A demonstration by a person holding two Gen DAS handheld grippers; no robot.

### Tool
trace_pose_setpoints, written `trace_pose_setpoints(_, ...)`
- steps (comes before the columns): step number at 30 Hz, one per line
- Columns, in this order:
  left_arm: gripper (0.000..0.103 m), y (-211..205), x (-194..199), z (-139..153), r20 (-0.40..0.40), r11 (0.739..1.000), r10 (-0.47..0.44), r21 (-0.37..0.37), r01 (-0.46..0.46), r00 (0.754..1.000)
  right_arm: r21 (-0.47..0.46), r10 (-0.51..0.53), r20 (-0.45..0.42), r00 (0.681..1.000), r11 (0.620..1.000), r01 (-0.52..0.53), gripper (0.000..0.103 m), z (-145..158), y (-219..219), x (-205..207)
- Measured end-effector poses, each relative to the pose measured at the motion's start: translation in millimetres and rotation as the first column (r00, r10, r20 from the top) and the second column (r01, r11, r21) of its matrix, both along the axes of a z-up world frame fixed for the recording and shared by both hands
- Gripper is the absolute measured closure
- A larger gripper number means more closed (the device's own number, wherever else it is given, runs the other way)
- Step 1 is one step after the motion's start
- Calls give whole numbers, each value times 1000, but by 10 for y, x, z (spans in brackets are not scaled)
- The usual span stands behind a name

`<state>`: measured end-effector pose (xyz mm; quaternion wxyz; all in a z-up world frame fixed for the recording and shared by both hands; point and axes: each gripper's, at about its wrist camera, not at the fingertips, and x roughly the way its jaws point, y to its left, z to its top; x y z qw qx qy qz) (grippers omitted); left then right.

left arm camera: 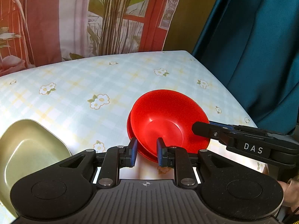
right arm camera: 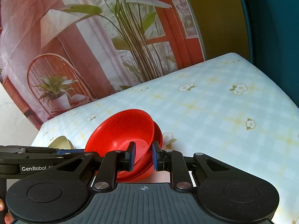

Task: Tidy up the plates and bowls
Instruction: 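Lift the nested red bowls with both grippers and carry them toward the plate stack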

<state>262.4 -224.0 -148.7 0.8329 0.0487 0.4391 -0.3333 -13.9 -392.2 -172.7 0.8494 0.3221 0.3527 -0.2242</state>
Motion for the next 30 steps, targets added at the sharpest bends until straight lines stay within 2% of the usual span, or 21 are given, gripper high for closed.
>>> trace_pose_setpoints(12,81,4,-2,-25,-14,1000,10,-8,-10,1000,5,-1,6,1000,1000,1,80,-2,18,-20)
trace_pose_setpoints(22,72,15,26,-54,-28,999,31,-9,-31,999,-10,-13,8,1000,1000,13,78,37,44,-36)
trace_pose_setpoints(30,70,18,74,-115,-55,999,51,-14,-52,997,-17,-27,-24,999,999,27,71,-54,16,-17)
